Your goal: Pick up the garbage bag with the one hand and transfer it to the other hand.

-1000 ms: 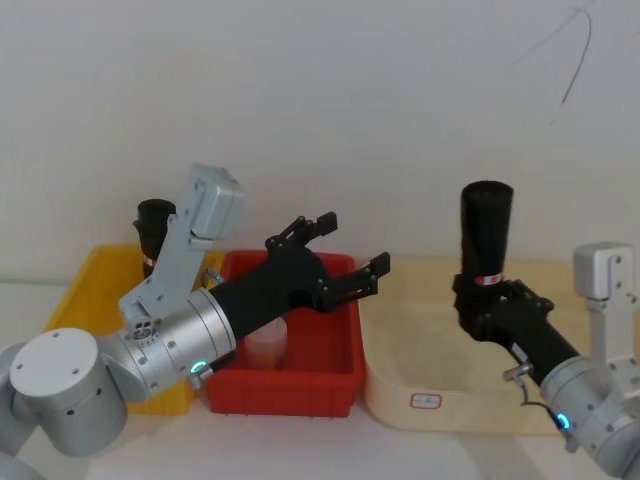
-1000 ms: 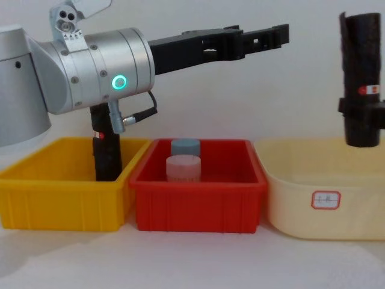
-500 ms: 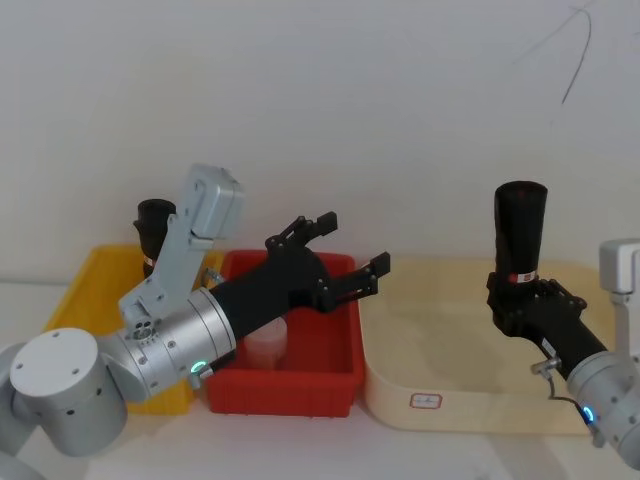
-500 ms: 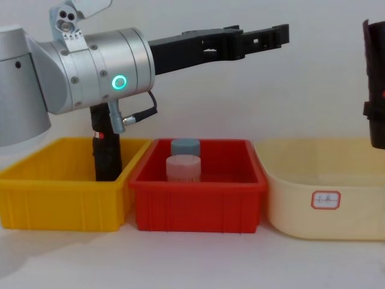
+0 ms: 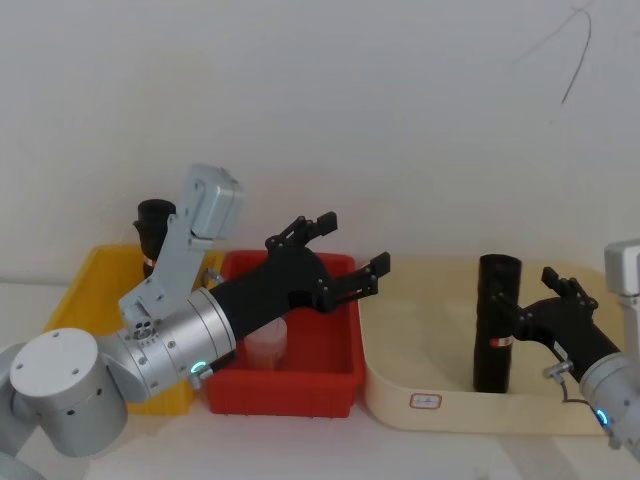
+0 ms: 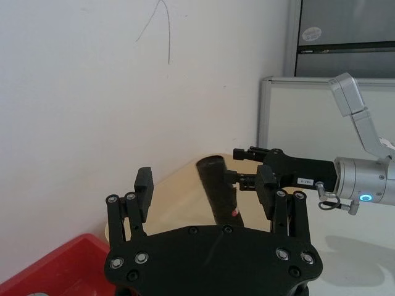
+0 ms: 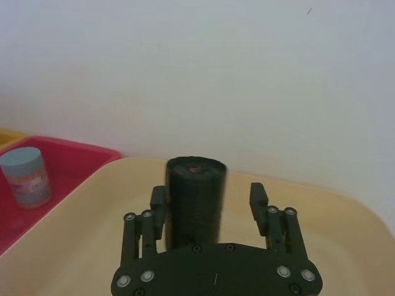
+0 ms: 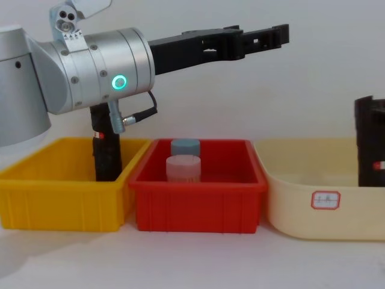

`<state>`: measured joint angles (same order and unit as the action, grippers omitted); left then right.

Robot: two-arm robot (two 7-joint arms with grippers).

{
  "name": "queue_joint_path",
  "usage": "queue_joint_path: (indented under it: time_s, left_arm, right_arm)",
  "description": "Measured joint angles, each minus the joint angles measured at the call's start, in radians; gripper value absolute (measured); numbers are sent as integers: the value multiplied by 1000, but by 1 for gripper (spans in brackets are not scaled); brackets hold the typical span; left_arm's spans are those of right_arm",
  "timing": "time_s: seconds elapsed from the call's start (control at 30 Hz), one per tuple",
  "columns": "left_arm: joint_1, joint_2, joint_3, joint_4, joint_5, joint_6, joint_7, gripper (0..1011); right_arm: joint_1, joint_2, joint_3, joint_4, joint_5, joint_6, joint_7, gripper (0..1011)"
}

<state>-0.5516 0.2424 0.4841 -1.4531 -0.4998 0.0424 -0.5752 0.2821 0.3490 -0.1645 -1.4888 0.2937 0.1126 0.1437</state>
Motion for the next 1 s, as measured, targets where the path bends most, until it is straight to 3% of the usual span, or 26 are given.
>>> queue_joint_path:
  time_s: [0.27, 0.77, 1.0]
  left_arm:
    - [0, 0, 0, 0, 0, 0, 0, 1001]
    - [1, 2, 0, -3, 0, -1, 4, 1001]
    - [14, 13, -8, -23, 12, -5, 40, 1001]
  right_arm:
    - [-9, 10, 4, -17, -14, -2, 13, 1001]
    - [-22, 10, 12, -61, -17, -20, 47, 1001]
    - [-29, 6, 5, -86, -7, -20, 80, 1002]
